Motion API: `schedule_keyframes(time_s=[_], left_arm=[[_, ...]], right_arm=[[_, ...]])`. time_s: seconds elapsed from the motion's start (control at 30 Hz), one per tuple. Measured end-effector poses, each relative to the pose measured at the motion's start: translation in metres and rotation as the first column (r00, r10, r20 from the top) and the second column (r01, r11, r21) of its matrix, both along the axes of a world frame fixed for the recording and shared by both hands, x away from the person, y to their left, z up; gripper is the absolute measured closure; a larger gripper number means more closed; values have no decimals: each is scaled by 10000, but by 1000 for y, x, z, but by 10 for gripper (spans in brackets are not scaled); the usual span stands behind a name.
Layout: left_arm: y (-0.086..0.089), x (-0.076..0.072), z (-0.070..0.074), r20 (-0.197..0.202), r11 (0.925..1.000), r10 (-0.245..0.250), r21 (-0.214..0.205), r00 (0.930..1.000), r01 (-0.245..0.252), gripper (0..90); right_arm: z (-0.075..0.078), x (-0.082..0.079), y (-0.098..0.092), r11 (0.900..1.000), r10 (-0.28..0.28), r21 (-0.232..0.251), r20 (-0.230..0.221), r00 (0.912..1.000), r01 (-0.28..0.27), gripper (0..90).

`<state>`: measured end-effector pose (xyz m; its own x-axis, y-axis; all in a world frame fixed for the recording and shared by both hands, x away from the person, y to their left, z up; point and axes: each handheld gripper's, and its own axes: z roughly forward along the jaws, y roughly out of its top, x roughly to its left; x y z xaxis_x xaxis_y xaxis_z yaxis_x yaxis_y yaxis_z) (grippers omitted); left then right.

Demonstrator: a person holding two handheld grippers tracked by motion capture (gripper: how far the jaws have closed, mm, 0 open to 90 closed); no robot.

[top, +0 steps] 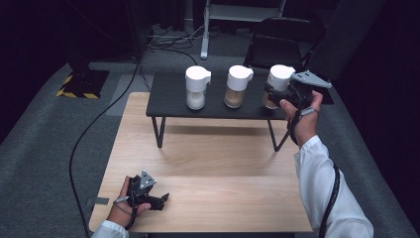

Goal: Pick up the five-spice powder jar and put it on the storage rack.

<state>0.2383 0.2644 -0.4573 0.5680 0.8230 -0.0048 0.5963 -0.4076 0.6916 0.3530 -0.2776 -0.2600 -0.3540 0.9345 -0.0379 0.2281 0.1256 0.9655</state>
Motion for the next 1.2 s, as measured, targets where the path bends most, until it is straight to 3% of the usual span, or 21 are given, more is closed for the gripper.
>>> schedule_keyframes(time_s=[0.53, 1.1, 1.2], left_arm=[[0, 0, 0, -5, 10000, -2, 9, 10000, 2, 2], [0, 0, 0, 5, 10000, 5, 17, 10000, -5, 4], [0, 0, 0, 5, 10000, 4, 17, 10000, -4, 4]], right_arm=[[-9, 12, 7, 9992, -371, 102, -486, 9981, 377, 299], [-17, 12, 2, 9993, -336, 130, -347, 9988, 340, 294], [-19, 14, 1, 9995, -296, 129, -440, 9986, 302, 253]])
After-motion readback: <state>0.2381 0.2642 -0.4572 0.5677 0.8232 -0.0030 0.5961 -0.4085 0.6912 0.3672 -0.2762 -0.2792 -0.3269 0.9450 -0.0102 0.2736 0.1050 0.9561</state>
